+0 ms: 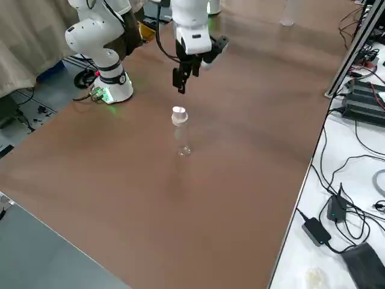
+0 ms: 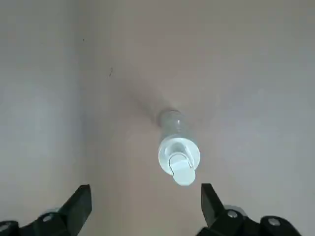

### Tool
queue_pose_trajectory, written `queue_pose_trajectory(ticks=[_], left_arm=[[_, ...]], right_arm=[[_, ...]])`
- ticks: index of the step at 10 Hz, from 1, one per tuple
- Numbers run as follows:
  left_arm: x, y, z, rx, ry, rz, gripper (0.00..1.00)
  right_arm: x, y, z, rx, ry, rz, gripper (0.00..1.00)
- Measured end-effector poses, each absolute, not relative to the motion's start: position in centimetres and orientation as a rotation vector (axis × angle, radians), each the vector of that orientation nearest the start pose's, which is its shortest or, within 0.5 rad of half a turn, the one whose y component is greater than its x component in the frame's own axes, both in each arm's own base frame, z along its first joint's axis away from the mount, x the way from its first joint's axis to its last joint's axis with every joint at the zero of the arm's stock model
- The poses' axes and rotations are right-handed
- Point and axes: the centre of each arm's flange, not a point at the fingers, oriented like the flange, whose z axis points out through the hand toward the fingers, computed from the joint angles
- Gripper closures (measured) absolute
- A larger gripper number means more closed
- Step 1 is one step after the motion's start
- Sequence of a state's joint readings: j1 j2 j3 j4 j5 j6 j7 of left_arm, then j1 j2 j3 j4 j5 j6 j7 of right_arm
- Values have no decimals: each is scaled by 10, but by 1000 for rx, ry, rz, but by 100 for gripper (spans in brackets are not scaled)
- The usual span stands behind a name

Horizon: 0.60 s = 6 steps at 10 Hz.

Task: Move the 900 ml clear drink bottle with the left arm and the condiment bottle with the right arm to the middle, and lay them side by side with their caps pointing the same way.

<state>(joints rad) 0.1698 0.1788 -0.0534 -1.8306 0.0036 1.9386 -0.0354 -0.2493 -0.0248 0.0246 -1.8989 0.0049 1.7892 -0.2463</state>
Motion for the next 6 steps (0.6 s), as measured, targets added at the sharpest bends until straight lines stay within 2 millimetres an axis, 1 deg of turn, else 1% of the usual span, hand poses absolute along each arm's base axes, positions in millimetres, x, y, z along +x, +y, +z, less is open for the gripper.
queue_pose_trajectory(ticks=[2,4,6], left_arm=[[589,83,421,-3137,-243,85,0],[586,82,414,-3137,-241,80,0],[585,80,412,-3138,-235,85,0]], right_arm=[[524,-119,478,-3118,-77,121,2],[518,-120,464,-3116,-112,133,2],[513,-134,455,-3114,-156,122,2]])
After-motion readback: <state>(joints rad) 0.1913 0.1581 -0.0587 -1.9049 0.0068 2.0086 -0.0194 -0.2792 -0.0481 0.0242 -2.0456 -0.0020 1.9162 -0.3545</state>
